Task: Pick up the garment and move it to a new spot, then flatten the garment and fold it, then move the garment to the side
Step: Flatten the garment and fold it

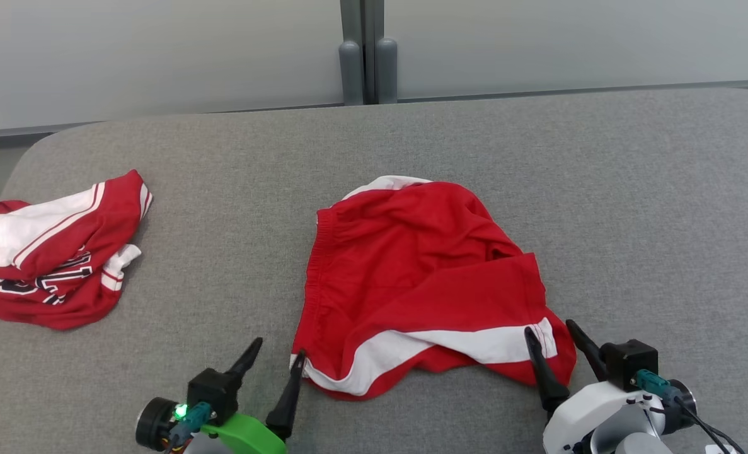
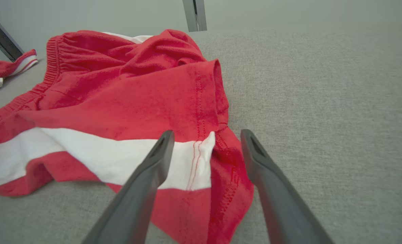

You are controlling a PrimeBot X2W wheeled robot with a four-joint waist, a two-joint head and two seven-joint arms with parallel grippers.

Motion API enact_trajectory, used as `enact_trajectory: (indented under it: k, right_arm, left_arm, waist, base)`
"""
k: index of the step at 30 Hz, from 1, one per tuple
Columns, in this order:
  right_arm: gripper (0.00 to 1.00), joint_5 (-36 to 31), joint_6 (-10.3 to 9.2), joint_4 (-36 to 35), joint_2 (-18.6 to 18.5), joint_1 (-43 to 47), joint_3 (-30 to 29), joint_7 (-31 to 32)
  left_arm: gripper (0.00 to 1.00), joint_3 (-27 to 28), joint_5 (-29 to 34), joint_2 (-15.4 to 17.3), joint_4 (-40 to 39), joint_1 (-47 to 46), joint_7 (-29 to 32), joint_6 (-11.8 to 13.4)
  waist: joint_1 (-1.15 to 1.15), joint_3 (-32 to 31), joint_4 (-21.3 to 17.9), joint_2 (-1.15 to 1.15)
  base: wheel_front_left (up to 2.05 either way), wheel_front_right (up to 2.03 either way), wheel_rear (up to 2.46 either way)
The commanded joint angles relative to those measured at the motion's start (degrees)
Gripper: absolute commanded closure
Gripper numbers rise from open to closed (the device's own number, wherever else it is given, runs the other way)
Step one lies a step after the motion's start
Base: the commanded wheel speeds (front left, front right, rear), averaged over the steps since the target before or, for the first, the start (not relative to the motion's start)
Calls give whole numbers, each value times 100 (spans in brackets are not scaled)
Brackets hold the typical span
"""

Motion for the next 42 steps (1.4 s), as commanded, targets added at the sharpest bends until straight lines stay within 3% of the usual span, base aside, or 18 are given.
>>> enact_trajectory:
  k: [1, 8, 15, 16, 17, 18, 19, 25, 32, 42]
  right_arm:
    - [0, 77, 1, 150, -4, -121, 73, -69]
    - [0, 270, 1, 718, 30, -406, 413, -218]
    - [0, 488, 1, 888, 30, -506, 635, -301]
    - [51, 516, 1, 884, 31, -507, 657, -303]
    - [74, 541, 1, 881, 30, -508, 681, -307]
    - [100, 582, 1, 881, 32, -506, 721, -298]
    - [100, 638, 1, 884, 36, -501, 748, -300]
    - [100, 677, 1, 457, -60, -496, 601, -299]
    - [100, 652, 1, -120, -291, -550, 454, -300]
    - [100, 1332, 1, 4, -677, -1841, 875, -206]
  left_arm:
    - [0, -189, -102, -10, 115, -145, -46, -22]
    - [0, -966, -557, 15, 711, -540, -81, -21]
    - [0, -1235, -917, 26, 955, -772, -98, -22]
    - [16, -1250, -969, 12, 919, -770, -96, -22]
    - [63, -1265, -1010, 10, 884, -755, -95, -22]
    - [84, -1274, -1079, 16, 832, -712, -95, -22]
    - [100, -1287, -1197, 4, 808, -626, -95, -22]
    - [100, -1374, -1437, 73, 595, -497, -89, -22]
    - [100, -1177, -1950, 236, -340, -676, -90, -22]
    - [100, -1285, -2715, 557, -750, -2119, 179, -23]
  waist:
    - [0, 94, -6, 0]
    - [0, 293, 14, 0]
    - [0, 328, 4, 0]
    - [0, 327, 3, 0]
    - [0, 324, 1, 0]
    - [0, 320, -2, 0]
    - [0, 315, -1, 0]
    - [0, 268, -2, 0]
    - [0, 216, -15, 0]
    - [0, 527, -247, 0]
  base:
    - [0, 0, 0]
    - [0, 0, 0]
    - [0, 0, 0]
    - [0, 0, 0]
    - [0, 0, 0]
    - [0, 0, 0]
    - [0, 0, 0]
    - [0, 0, 0]
    - [0, 0, 0]
    - [0, 0, 0]
